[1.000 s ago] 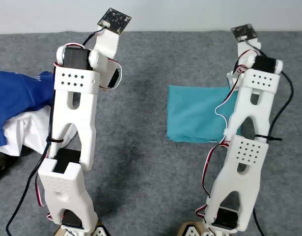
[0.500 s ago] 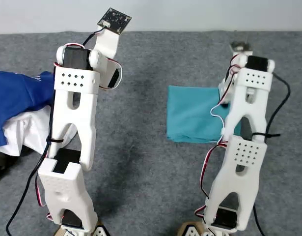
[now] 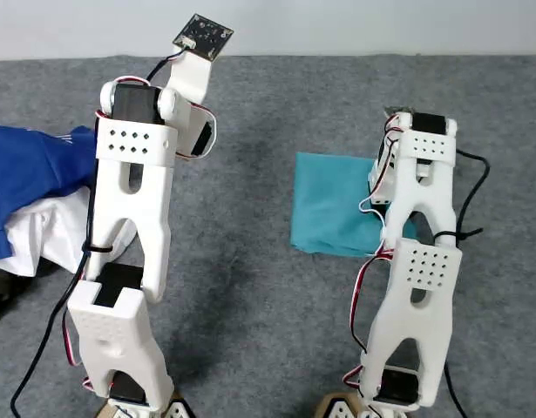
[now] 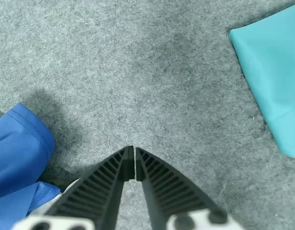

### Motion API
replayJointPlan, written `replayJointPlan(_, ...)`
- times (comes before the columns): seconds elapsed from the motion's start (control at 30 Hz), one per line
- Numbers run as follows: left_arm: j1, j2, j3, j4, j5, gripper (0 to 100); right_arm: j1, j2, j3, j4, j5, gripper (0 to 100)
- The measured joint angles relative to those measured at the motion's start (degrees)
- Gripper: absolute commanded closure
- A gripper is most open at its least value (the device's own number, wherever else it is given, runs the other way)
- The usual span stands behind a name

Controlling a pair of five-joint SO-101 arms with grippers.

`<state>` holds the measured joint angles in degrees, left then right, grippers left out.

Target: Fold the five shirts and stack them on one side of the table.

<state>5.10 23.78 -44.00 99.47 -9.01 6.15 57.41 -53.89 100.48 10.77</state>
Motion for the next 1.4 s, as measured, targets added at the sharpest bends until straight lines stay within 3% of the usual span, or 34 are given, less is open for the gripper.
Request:
replayJointPlan(0.13, 0.00, 0.00, 0.00, 0.00, 0.00, 98, 0.44, 0.00, 0.00, 0.00, 5.54, 98.8)
replayJointPlan(0.23, 0.00, 0.00, 0.00, 0.00, 0.00, 98, 1.41, 0.35, -1.05, 0.00, 13.71, 98.8)
replayJointPlan(0.63, 0.00, 0.00, 0.00, 0.00, 0.00, 98, 2.55, 1.67, -21.01, -4.75, 63.74, 98.8)
replayJointPlan(0.8, 0.00, 0.00, 0.00, 0.00, 0.00, 98, 0.88, 3.69, -21.45, -8.79, 73.93, 96.9)
replayJointPlan(1.0, 0.00, 0.00, 0.00, 0.00, 0.00, 98, 0.88, 4.31, -21.45, -11.25, 72.00, 84.1)
replayJointPlan(1.2, 0.00, 0.00, 0.00, 0.00, 0.00, 98, 0.97, 4.31, -30.77, -10.90, 46.86, 74.2)
replayJointPlan(1.4, 0.00, 0.00, 0.00, 0.00, 0.00, 98, 1.05, 4.31, -37.45, -2.46, 22.07, 73.9)
